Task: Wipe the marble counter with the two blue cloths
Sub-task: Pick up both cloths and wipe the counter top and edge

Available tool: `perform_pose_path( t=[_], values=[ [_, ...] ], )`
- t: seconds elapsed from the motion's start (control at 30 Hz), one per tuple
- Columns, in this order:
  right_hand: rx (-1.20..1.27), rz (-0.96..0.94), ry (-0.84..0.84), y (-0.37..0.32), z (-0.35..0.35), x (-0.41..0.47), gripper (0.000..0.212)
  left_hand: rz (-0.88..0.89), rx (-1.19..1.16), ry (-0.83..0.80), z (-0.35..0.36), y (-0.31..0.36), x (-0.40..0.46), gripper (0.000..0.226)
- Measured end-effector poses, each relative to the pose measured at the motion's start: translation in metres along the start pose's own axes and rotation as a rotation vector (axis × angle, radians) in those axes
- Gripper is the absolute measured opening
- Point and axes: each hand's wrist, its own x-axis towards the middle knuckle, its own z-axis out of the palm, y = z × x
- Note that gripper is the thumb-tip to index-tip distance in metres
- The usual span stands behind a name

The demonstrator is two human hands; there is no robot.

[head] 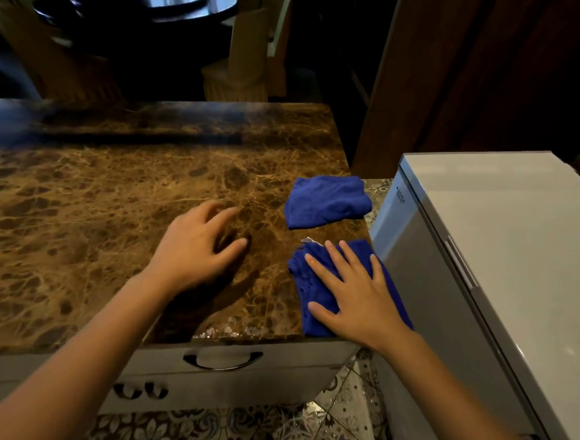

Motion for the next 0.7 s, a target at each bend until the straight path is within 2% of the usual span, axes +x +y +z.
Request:
perform_pose_path(
  t=[0.13, 0.23, 0.3, 0.4, 0.53, 0.7],
  values=[
    [0.001, -0.002, 0.027, 0.001, 0.003, -0.001, 0.069, 0.24, -0.029, -0.05, 0.002, 0.043, 0.078, 0.054],
    [0.02, 0.002, 0.033, 0.001, 0.004, -0.002, 0.069, 0.344, -0.133, -0.18, 0.02, 0.074, 0.127, 0.051],
    [0.034, 0.0, 0.02, 0.002, 0.003, -0.002, 0.07, 0.336, -0.113, -0.301, 0.041, 0.085, 0.15, 0.051],
    [0.053, -0.008, 0.014, 0.002, 0.002, 0.0, 0.071, 0.235, 0.003, -0.431, 0.071, 0.084, 0.167, 0.053],
    [0.099, -0.014, 0.027, 0.003, 0.001, 0.001, 0.071, 0.221, 0.083, -0.356, 0.094, 0.074, 0.165, 0.053],
    [0.1, -0.019, 0.06, 0.004, 0.002, 0.002, 0.072, 0.233, 0.05, -0.245, 0.094, 0.075, 0.162, 0.053]
  ],
)
